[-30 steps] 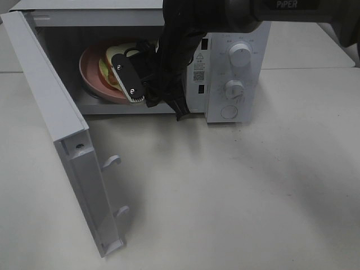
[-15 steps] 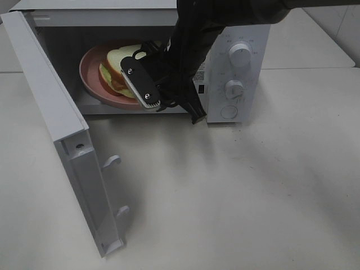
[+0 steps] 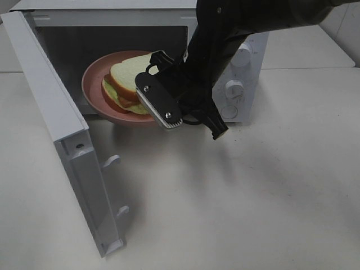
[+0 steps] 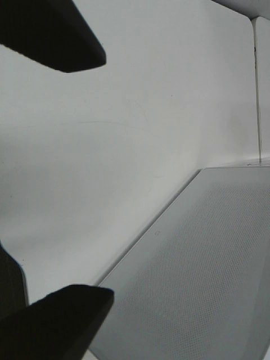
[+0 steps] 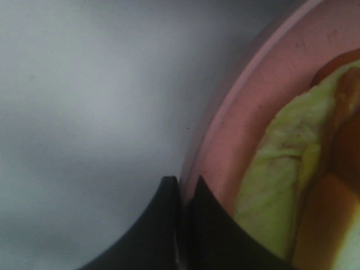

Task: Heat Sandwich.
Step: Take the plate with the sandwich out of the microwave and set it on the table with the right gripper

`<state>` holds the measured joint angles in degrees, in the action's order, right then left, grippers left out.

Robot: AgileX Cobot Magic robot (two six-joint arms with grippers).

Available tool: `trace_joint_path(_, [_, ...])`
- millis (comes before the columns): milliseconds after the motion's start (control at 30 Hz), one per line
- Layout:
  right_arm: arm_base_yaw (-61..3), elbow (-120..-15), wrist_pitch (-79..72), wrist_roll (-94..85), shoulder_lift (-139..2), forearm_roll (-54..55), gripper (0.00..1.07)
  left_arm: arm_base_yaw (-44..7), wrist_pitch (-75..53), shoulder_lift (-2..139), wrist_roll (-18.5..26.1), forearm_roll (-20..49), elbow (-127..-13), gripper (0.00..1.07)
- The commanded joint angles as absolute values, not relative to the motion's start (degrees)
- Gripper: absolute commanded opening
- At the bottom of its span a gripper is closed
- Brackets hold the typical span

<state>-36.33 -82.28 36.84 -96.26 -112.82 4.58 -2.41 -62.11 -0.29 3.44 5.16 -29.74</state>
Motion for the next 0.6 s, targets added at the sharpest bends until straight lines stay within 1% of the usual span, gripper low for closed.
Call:
trace_joint_path(33, [-36.1,-78.15,34.61,-97.06,-108.69,4.53,0.0,-2.41,-61.36,-1.26,3.15,5.21,-29.68,0.98])
trace_joint_path(267, [-36.1,-72.42,34.03,-97.06,-104.05,4.24,0.0,-2.41,-61.36,-1.26,3.15,5.21,-29.68,0.98])
trace_joint_path(400, [-36.1,-67.04,34.32,-96.49,-99.18,3.95,0.0,-2.41,-61.36,-1.26,3.15,5.21,-29.68,0.98])
trace_joint_path(600, [-36.1,-63.37,34.55,-95.28,-95.34,3.15,0.0,-2.41,-61.36,-1.26,3.15,5.21,-29.68,0.98])
